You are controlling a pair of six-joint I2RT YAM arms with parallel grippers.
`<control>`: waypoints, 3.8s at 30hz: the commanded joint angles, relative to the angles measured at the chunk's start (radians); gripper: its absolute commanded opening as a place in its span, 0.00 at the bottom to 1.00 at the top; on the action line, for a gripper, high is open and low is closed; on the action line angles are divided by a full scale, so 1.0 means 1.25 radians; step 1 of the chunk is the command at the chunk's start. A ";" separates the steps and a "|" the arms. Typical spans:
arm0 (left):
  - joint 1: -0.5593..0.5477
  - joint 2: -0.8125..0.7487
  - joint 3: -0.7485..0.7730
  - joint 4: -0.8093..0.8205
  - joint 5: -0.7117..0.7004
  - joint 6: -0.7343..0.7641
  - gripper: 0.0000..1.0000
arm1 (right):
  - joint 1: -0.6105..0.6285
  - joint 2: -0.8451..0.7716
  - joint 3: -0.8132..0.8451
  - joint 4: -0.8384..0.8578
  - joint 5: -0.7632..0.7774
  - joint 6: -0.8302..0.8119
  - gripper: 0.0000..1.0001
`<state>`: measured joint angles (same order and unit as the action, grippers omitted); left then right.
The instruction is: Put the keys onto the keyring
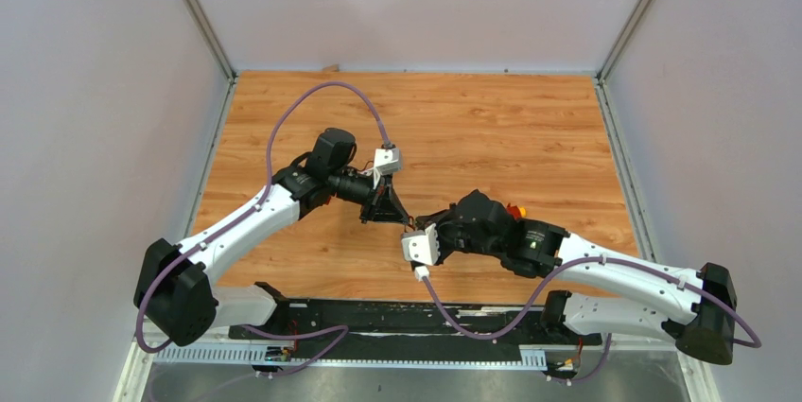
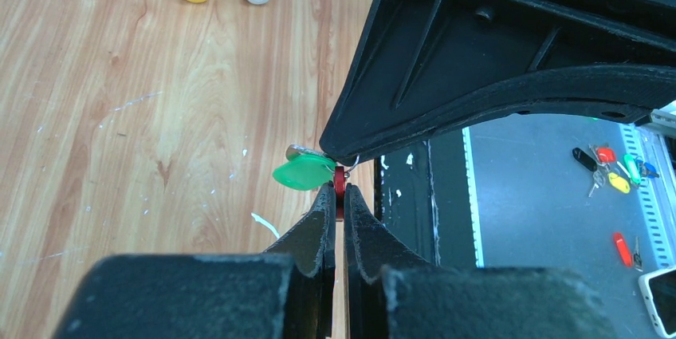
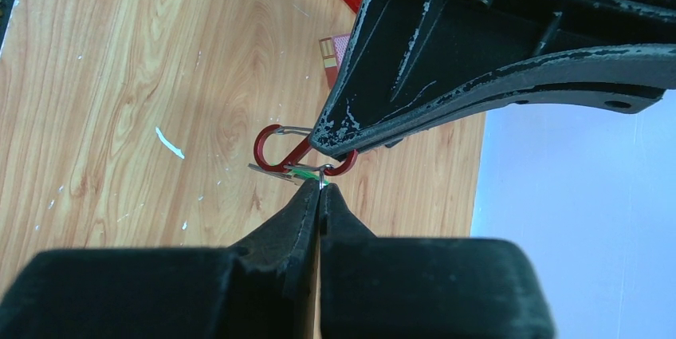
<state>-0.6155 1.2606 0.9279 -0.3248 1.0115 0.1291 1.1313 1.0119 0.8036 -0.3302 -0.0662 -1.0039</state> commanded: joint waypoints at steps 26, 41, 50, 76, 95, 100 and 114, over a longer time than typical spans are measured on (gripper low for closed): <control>-0.007 -0.001 -0.002 0.031 0.026 0.013 0.00 | 0.011 -0.013 0.008 0.066 -0.027 0.000 0.00; -0.011 0.005 -0.007 0.040 0.027 0.012 0.00 | 0.016 -0.005 0.015 0.072 -0.026 0.003 0.00; -0.013 0.003 -0.007 0.037 0.024 0.016 0.00 | 0.021 -0.007 0.008 0.081 -0.014 -0.001 0.00; -0.014 -0.001 -0.013 0.025 0.024 0.038 0.00 | 0.021 -0.012 0.001 0.087 0.015 -0.005 0.00; -0.018 -0.002 -0.012 0.007 0.029 0.052 0.00 | 0.021 -0.013 -0.008 0.100 0.042 -0.028 0.00; -0.019 -0.004 -0.012 0.001 0.028 0.062 0.00 | 0.022 -0.016 -0.017 0.109 0.052 -0.037 0.00; -0.021 0.004 -0.012 -0.003 0.030 0.066 0.00 | 0.021 -0.020 -0.023 0.129 0.095 -0.045 0.00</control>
<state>-0.6220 1.2644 0.9169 -0.3244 1.0103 0.1921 1.1557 1.0096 0.7666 -0.2710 0.0067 -1.0489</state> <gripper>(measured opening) 0.061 0.012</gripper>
